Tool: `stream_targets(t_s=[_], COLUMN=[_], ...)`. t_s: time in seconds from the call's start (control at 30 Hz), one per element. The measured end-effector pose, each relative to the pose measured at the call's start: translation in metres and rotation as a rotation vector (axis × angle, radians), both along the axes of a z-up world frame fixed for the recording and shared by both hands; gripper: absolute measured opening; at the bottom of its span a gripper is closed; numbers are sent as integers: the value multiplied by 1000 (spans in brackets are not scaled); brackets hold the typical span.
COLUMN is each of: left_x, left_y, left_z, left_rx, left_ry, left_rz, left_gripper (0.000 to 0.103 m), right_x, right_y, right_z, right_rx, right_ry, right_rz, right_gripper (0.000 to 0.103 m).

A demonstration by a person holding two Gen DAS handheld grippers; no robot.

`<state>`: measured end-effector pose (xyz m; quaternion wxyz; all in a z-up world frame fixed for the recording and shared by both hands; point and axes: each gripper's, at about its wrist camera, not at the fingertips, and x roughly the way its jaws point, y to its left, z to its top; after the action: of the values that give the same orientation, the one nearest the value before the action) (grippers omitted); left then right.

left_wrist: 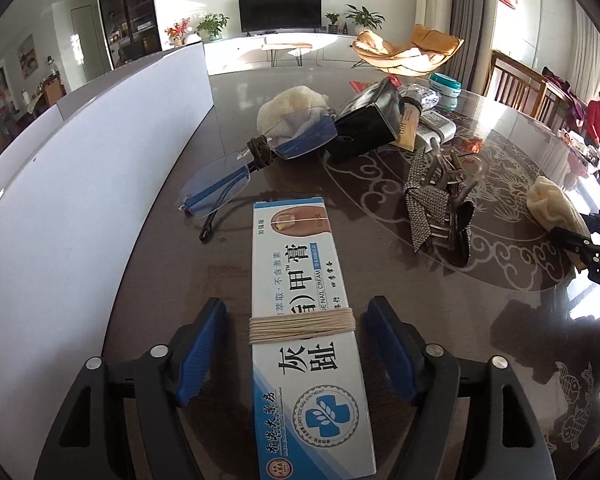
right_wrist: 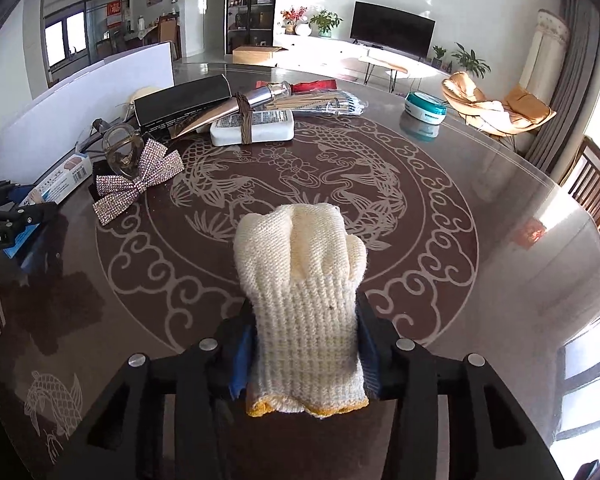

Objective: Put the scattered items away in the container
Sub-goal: 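Close the right gripper on the white knit glove and lift it, then lift the nail cream box with the left gripper while the right gripper holds the glove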

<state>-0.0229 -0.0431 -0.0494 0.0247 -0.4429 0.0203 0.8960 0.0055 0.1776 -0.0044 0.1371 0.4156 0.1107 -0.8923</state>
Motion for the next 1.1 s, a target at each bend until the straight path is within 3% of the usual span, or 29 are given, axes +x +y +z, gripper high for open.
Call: stream_targets(t_s=[0.03,0.07,0.13,0.2,0.33,1.1], left_x=[-1,-1,-1,-3,-5,-6], left_y=[-4,-5,-3,0,2,0], left_z=[-1,-2,-3,-4,-5,-5], left_rx=[10,11,4,0,6,6], left_ry=[-12,-16,-19,-32,-41,-38], left_rz=[21,26,20,10,7,17], left_gripper=[90,92,95,103,103,103], right_x=[-4,-9,-16,-19,-19,-20], right_y=[0,0,4,9,4,5], right_z=[-1,-3,-7,-8,-10,-11], right_rx=[-12,-25,-54,-74,-50,-50], right_ry=[-9,-21,-53,-65,-73,-82], right_rz=[-11,-26,-63,-84,-74,-93], right_gripper=[59,65,86,90,99,103])
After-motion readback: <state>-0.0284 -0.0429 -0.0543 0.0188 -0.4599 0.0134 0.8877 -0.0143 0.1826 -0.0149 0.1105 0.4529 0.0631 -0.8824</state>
